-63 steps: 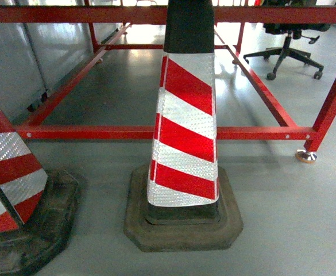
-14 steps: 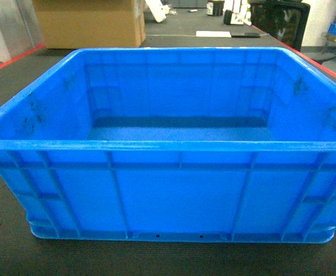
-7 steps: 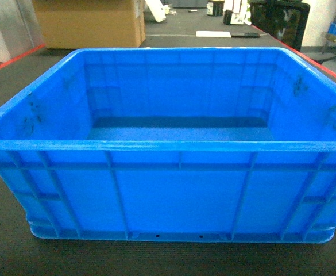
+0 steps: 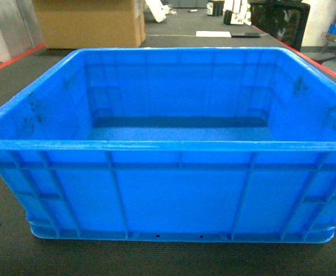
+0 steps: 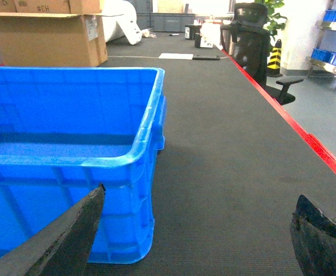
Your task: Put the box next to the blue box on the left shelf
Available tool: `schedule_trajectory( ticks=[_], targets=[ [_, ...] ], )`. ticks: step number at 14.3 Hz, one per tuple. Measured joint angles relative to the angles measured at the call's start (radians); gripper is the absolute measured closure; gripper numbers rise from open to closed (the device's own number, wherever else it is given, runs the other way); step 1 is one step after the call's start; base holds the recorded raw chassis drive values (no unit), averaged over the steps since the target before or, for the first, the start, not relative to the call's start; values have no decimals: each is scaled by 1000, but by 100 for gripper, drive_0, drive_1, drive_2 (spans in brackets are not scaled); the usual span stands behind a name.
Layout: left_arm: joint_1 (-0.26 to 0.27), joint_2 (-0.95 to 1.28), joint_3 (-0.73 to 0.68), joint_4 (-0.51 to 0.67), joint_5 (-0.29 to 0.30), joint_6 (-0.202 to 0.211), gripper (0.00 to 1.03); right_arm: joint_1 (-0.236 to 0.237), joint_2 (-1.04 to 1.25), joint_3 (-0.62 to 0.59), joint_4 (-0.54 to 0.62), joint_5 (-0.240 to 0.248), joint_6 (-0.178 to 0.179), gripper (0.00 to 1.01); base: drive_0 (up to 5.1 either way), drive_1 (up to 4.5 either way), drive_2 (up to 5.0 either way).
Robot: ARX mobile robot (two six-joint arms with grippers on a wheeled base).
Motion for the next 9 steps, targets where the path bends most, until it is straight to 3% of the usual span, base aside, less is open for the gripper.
schedule_trajectory(
  ticks=[9],
  targets=[
    [0, 0, 0, 0, 0, 0, 5, 0, 0, 0, 0, 0, 0, 3, 0, 0, 0]
  ],
)
